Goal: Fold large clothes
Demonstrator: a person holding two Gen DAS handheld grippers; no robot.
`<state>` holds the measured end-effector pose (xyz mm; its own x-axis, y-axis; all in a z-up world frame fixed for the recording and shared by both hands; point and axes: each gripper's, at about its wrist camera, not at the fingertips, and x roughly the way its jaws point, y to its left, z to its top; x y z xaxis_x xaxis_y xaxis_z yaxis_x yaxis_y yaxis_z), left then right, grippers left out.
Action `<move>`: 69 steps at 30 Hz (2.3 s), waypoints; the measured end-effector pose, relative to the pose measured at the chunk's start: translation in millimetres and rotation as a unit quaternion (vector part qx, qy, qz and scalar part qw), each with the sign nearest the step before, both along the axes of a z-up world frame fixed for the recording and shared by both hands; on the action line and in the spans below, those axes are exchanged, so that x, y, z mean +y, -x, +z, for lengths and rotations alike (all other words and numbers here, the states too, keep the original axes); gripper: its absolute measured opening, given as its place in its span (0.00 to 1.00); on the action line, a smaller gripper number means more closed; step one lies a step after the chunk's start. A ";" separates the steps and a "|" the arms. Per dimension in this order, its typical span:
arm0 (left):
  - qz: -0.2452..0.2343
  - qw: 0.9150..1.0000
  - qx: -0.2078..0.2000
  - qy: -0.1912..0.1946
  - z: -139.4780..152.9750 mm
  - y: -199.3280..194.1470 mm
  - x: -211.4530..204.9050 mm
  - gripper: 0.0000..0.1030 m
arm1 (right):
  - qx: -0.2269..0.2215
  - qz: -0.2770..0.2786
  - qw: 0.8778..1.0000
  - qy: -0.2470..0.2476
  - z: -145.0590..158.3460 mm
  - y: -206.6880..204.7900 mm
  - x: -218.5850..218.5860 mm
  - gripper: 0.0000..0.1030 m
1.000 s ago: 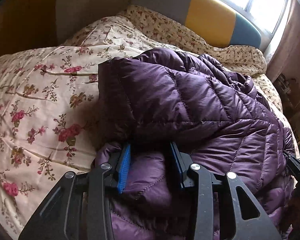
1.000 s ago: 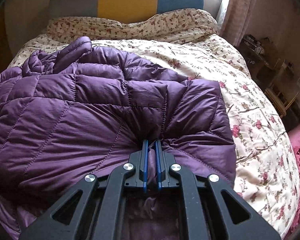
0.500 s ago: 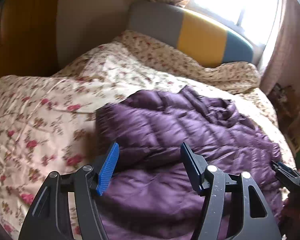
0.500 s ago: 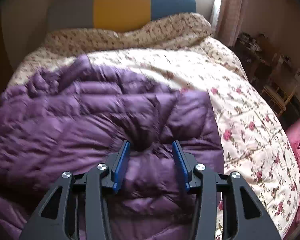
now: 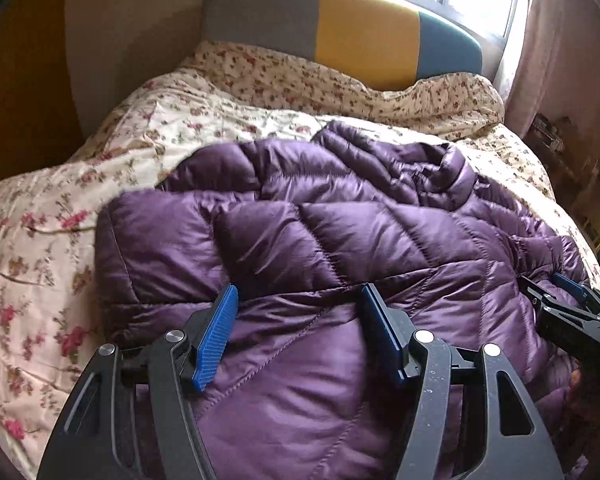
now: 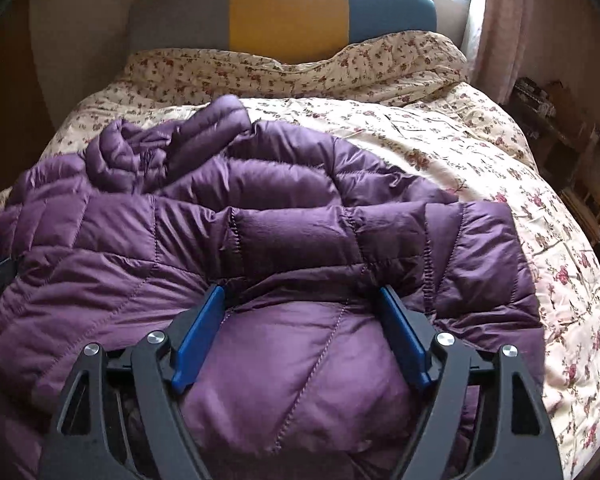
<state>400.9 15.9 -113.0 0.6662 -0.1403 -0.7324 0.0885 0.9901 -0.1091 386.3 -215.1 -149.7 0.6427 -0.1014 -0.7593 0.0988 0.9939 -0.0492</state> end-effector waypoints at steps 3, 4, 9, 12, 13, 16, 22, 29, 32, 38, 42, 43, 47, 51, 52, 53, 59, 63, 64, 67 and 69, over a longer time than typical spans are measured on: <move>0.001 1.000 0.002 0.008 -8.9 -0.8 1.9 0.62 | -0.003 0.000 1.000 0.003 -5.7 -0.1 1.9 0.76; 0.001 1.000 0.001 0.011 -11.6 -0.7 2.4 0.62 | -0.004 0.000 1.000 0.004 -6.6 0.7 2.4 0.76; 0.002 0.999 0.005 0.033 -19.0 -4.0 7.7 0.62 | -0.008 0.001 1.000 -0.002 -10.7 0.8 1.6 0.76; 0.001 0.999 0.004 0.035 -19.8 -4.2 8.4 0.62 | -0.009 0.001 1.000 -0.003 -11.7 0.8 0.3 0.76; 0.002 0.999 0.004 0.035 -20.0 -4.2 8.3 0.62 | -0.009 0.001 1.000 -0.002 -12.0 0.9 0.3 0.76; 0.002 0.999 0.004 0.037 -20.8 -5.1 8.7 0.63 | -0.009 0.002 1.000 -0.001 -12.3 0.1 1.0 0.77; 0.003 0.999 0.003 0.042 -21.6 -6.2 9.3 0.64 | -0.009 0.001 1.000 -0.001 -12.3 0.0 1.5 0.77; 0.003 0.999 0.002 0.048 -22.1 -6.6 11.3 0.64 | -0.008 0.001 1.000 0.006 -13.2 -1.0 1.6 0.77; 0.000 0.998 0.005 0.056 -19.1 -6.8 13.0 0.66 | -0.007 0.000 1.000 0.015 -11.7 -1.6 3.4 0.77; 0.024 0.997 -0.005 0.068 12.5 29.4 29.9 0.70 | 0.000 0.008 1.000 0.027 6.0 3.0 0.8 0.91; 0.019 0.998 -0.021 0.060 26.4 64.8 41.9 0.70 | 0.001 0.021 1.000 0.023 17.1 25.2 -2.2 0.92; 0.015 0.998 -0.020 0.058 28.0 76.9 46.0 0.70 | 0.000 0.023 0.999 0.025 19.5 31.8 -1.6 0.92; 0.006 0.998 -0.017 0.052 30.5 114.3 56.8 0.70 | 0.008 0.040 0.998 0.049 25.3 62.7 1.1 0.92; -0.004 0.999 -0.013 0.041 28.4 154.4 67.2 0.70 | 0.034 0.063 0.994 0.081 21.2 104.4 0.2 0.92; -0.006 0.999 -0.009 0.041 27.0 165.5 71.6 0.70 | 0.043 0.065 0.993 0.083 18.4 115.2 -2.9 0.92; -0.005 0.999 -0.009 0.042 26.0 175.8 75.8 0.70 | 0.053 0.066 0.993 0.082 15.0 126.7 -6.9 0.92; -0.019 0.998 0.009 0.061 13.9 236.7 96.0 0.70 | 0.095 0.071 0.991 0.058 5.6 199.7 -36.9 0.92; -0.027 0.997 0.023 0.070 4.6 269.2 98.5 0.70 | 0.108 0.073 0.991 0.031 7.9 246.9 -51.1 0.92; -0.030 0.996 0.028 0.073 1.6 277.6 98.5 0.70 | 0.111 0.076 0.990 0.028 8.3 257.4 -51.4 0.91; -0.034 0.995 0.042 0.087 -6.9 296.0 98.6 0.70 | 0.129 0.086 0.988 0.022 5.4 285.1 -52.9 0.90; -0.035 0.994 0.047 0.092 -11.5 306.5 98.5 0.69 | 0.138 0.094 0.986 0.010 3.0 300.3 -52.8 0.84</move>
